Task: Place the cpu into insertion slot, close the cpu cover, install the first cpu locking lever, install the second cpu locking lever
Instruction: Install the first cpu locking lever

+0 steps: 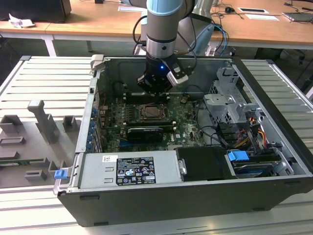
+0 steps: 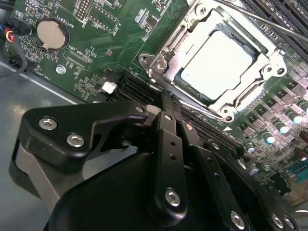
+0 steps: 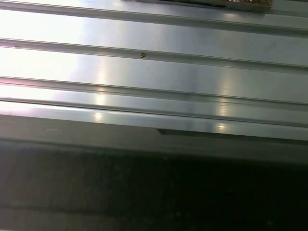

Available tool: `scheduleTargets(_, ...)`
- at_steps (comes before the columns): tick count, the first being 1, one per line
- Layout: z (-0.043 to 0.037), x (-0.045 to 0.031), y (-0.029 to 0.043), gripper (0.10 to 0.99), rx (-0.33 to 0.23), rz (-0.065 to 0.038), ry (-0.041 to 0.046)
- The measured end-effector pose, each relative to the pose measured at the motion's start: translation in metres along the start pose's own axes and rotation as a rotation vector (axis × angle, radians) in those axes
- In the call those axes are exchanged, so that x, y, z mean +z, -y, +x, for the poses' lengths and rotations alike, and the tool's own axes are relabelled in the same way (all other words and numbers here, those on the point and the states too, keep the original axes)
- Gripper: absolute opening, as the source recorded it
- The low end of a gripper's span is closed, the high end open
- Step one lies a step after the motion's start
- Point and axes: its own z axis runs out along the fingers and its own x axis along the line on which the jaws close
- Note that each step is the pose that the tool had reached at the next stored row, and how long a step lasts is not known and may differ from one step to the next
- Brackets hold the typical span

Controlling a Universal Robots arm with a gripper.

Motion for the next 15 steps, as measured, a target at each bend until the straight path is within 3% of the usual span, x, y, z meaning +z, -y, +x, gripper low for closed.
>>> scheduleTargets(10, 0.0, 0.0048, 0.0003, 0.106, 0.0, 0.0, 0.0001)
scheduleTargets(15, 0.0, 0.0058, 0.0003, 0.106, 0.0, 0.005, -0.0005)
